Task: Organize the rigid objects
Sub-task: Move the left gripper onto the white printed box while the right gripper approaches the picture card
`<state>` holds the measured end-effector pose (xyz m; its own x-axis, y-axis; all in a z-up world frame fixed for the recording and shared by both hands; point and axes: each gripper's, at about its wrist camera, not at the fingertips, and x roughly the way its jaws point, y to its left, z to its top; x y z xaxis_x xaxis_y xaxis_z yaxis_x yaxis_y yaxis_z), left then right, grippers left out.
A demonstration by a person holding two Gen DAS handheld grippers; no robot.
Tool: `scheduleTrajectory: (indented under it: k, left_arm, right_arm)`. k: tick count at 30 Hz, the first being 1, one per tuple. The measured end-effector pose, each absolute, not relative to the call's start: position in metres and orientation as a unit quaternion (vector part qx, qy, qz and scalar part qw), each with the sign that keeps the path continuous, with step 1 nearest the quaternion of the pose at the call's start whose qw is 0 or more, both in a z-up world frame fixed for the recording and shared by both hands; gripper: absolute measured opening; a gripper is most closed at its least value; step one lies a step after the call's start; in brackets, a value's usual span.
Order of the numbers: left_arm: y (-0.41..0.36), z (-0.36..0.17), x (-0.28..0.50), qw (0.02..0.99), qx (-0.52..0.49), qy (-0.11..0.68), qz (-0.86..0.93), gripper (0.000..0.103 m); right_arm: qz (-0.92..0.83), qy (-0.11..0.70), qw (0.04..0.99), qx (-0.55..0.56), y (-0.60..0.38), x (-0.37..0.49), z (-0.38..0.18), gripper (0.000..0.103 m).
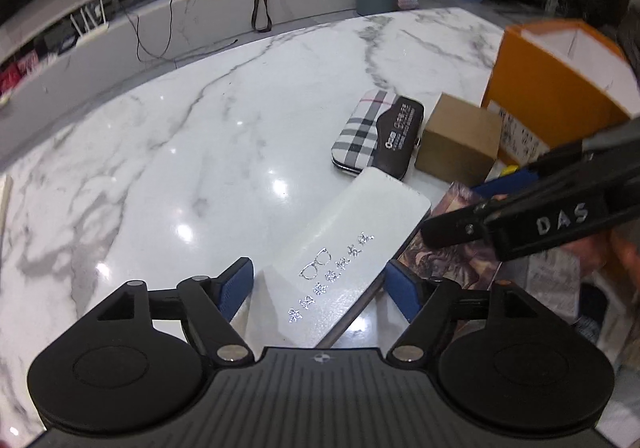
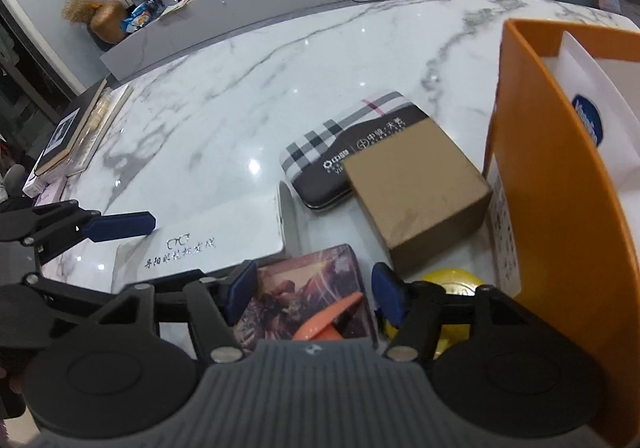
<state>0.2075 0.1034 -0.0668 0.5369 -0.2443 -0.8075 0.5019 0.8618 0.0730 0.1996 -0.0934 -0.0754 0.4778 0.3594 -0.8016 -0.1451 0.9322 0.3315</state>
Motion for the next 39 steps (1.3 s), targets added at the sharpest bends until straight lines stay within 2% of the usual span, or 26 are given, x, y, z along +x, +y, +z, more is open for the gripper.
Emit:
scheduleTrajectory:
  k: [3,8,16,21,28,34,39]
  left_arm:
    - [0.108,-0.069,0.210,0.865,0.139,0.432,-0.214,0.095]
    - [0.109,-0.080,0.211,0.862,0.166,0.434,-0.202,0.098]
    - [0.115,-0.075,0.209,0.851,0.150,0.484,-0.135,0.088]
    - [0.136,-0.067,0.204,0.847,0.048,0.528,-0.045,0.084]
    - [0.163,-0.065,0.191,0.822,-0.067,0.566,0.020,0.083]
    - [0.162,-0.067,0.179,0.810,-0.077,0.581,0.032,0.082]
    - [0.147,-0.069,0.183,0.827,-0.025,0.561,0.025,0.083]
  right_arm:
    - [0.153,0.495,0.848,0.112,-0.092,0.198,-0.076,0.065]
    - [0.173,0.495,0.847,0.085,-0.083,0.195,-0.075,0.080]
    - [0.189,0.496,0.846,0.046,-0.072,0.194,-0.079,0.090]
    - [0.211,0.474,0.855,0.003,-0.056,0.191,-0.082,0.089]
    - [0.260,0.459,0.849,0.009,-0.049,0.202,-0.079,0.089]
    - [0.258,0.441,0.859,0.034,-0.052,0.196,-0.070,0.089]
    - [0.262,0.421,0.868,0.021,-0.054,0.181,-0.049,0.088]
